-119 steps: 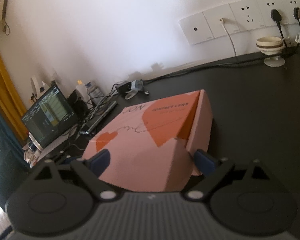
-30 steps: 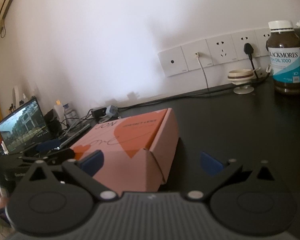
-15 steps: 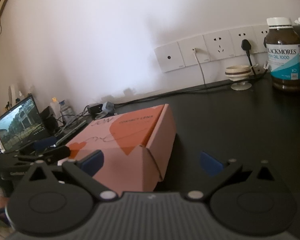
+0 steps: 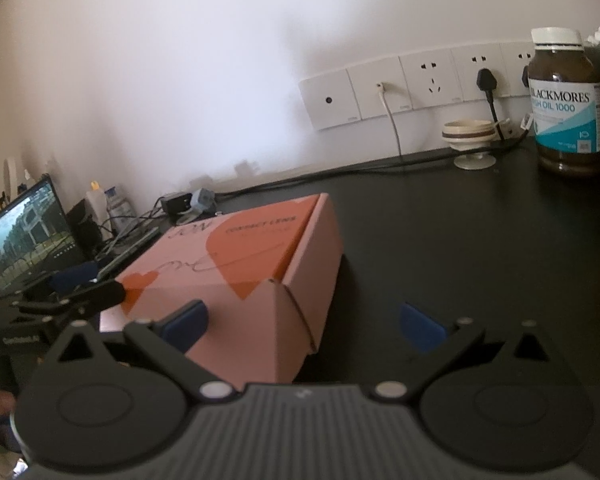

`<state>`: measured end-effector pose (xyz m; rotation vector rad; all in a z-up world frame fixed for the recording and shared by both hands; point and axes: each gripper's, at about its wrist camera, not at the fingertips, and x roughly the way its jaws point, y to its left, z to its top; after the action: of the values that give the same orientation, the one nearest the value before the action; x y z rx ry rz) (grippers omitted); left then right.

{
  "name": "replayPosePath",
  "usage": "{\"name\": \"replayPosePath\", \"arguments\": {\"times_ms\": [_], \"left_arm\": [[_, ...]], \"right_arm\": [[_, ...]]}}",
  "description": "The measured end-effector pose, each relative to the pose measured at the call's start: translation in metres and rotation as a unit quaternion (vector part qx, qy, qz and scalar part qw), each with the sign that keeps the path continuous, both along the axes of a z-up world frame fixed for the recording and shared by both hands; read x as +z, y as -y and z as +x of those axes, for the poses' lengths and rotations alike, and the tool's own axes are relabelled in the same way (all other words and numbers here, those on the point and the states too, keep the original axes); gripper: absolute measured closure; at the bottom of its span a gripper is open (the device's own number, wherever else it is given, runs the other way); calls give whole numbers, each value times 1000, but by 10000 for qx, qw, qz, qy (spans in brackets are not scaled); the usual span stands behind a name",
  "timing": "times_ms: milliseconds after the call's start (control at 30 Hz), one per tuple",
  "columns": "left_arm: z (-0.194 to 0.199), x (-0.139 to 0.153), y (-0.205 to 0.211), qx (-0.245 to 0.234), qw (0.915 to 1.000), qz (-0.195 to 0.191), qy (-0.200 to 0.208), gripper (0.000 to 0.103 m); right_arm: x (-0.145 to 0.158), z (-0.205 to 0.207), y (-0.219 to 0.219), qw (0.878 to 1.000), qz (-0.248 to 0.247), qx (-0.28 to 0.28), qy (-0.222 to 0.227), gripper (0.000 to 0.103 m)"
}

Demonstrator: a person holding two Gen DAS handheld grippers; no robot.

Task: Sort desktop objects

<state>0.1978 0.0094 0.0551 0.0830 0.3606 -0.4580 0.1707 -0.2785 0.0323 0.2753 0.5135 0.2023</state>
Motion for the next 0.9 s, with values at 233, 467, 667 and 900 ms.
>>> {"name": "replayPosePath", "arguments": {"times_ms": [233,467,667,900], "left_arm": [[1,0,-1,4,10000,2,-17,0],[2,0,1,16,10000,7,-37,0],[3,0,1,12,10000,23,-61,0],[3,-1,2,58,9999,53,-80,0]], "right_arm": [[-2,1,0,10000,-2,0,-29,1],[-4,2,-1,10000,-33,-21,-86,1],[-5,2,-2,9999,-56,-41,-121,1],[-7,4,-2,9998,-68,-65,-178,1]]}}
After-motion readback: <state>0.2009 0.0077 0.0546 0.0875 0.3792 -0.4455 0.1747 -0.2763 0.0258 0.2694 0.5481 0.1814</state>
